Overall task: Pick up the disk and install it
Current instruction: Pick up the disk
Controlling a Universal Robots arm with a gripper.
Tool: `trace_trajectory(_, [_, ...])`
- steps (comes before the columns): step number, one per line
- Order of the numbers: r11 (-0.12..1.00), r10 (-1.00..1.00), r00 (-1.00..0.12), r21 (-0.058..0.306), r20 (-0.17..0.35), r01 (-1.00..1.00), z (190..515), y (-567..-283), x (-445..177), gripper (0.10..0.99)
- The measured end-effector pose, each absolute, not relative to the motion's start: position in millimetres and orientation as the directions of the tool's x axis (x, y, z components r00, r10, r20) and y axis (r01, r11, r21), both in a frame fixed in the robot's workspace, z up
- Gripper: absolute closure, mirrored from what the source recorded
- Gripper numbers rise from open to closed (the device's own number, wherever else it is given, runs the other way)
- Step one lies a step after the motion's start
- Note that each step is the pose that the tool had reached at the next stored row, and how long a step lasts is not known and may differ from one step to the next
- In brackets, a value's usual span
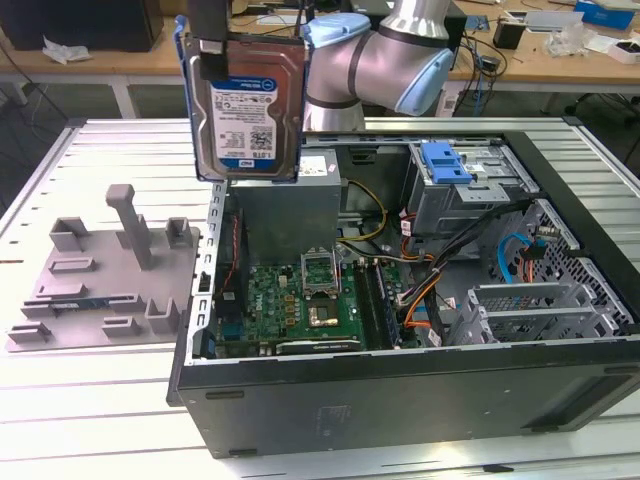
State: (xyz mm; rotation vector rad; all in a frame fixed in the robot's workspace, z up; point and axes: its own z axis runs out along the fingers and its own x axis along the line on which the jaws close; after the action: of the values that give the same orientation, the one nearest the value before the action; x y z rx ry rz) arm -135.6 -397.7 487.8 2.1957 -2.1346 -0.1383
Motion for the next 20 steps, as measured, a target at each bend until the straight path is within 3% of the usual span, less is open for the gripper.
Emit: trace_trajectory(20, [-0.024, -0.999, 0.029, 0.113, 0.037, -0.993, 488, -422, -64, 0.718])
